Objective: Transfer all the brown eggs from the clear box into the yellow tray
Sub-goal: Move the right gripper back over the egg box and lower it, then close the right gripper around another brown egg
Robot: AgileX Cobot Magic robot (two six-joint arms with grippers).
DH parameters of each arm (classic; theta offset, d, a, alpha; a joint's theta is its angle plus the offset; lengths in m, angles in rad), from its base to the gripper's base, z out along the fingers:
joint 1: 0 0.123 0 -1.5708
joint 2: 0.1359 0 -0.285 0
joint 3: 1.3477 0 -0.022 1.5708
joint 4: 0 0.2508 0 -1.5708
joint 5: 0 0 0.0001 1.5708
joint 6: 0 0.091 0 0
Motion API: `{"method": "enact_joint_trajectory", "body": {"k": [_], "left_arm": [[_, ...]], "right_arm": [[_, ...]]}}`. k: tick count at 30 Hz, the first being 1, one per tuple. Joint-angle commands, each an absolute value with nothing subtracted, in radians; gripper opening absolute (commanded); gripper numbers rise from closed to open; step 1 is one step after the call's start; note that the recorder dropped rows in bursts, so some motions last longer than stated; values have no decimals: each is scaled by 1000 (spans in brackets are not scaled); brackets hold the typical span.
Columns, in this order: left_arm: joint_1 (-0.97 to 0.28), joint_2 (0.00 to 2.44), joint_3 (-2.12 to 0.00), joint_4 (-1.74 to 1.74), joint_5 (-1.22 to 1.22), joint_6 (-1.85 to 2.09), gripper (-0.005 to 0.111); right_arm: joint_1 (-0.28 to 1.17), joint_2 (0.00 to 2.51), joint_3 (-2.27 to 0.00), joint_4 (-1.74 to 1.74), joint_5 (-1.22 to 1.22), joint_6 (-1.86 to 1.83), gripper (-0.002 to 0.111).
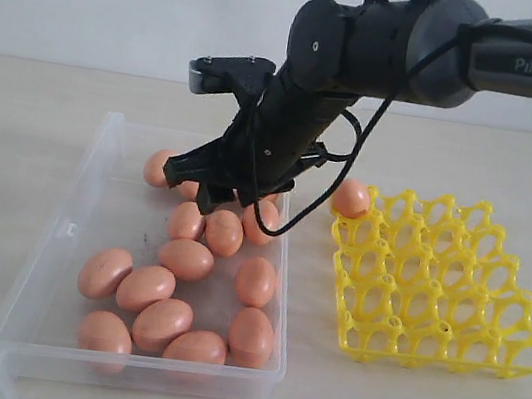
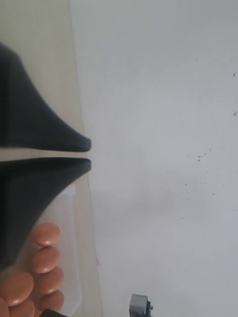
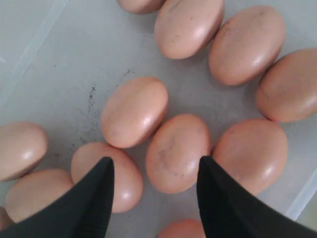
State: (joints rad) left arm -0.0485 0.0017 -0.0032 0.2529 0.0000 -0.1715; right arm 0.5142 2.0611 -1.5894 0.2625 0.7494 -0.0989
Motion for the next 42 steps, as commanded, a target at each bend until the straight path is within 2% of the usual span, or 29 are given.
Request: {"method": "enact_joint_trajectory", "body": {"k": [1, 10, 12, 13, 15, 19, 36, 42], "left_arm": [[-56, 0, 0, 251, 0, -170, 4], [-56, 0, 0, 251, 0, -170, 4], [-56, 0, 0, 251, 0, -170, 4], [-56, 0, 0, 251, 0, -170, 4], [-56, 0, 0, 251, 0, -170, 4], [-56, 0, 0, 251, 0, -170, 4], [-56, 0, 0, 251, 0, -170, 4], [-56, 0, 0, 251, 0, -170, 4]], "right_arm": [[507, 2059, -1638, 254, 779, -41, 45], [507, 2113, -1698, 254, 880, 24, 46], [507, 2131, -1698, 258, 885, 33, 54], [507, 2139, -1698, 258, 890, 43, 62], [507, 2151, -1698, 250, 899, 60, 66], [507, 2161, -1698, 234, 880, 90, 62], [507, 2212, -1700, 165, 770, 152, 62], [507, 2212, -1700, 141, 777, 159, 57]]}}
